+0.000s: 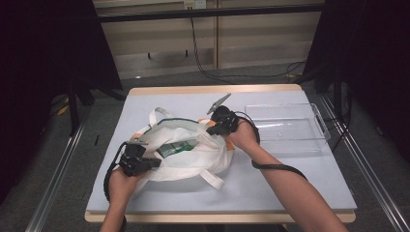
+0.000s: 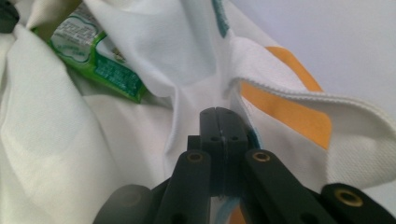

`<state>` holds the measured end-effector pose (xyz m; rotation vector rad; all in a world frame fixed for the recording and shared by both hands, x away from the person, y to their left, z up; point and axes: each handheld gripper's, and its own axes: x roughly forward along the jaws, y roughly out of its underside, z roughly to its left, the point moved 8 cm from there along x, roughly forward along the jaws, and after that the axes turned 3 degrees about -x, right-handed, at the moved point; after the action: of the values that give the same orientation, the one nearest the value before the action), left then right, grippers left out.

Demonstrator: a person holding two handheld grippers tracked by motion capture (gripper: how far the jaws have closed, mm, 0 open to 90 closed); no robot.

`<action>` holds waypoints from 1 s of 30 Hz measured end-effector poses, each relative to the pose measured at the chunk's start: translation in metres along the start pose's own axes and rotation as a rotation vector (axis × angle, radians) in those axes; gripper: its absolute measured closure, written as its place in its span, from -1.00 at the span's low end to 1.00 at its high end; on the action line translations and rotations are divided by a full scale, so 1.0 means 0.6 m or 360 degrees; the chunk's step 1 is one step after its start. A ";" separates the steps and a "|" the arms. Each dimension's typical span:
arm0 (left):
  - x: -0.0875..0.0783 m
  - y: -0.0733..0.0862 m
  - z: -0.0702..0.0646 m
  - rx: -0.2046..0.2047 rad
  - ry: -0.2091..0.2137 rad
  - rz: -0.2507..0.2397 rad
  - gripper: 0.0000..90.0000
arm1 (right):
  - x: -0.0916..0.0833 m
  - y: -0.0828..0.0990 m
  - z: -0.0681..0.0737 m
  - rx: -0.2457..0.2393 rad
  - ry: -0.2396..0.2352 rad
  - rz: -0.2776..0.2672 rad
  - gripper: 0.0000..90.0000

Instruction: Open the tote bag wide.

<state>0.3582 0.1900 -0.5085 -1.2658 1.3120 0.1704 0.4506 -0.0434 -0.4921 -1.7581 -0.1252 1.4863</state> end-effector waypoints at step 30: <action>-0.022 -0.019 -0.006 0.0033 0.0022 -0.0060 0.88 | -0.031 -0.011 0.010 0.0090 0.0019 -0.0214 1.00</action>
<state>0.3595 0.1898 -0.4908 -1.2754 1.2979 0.1215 0.4421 -0.0461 -0.4732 -1.6799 -0.1896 1.3694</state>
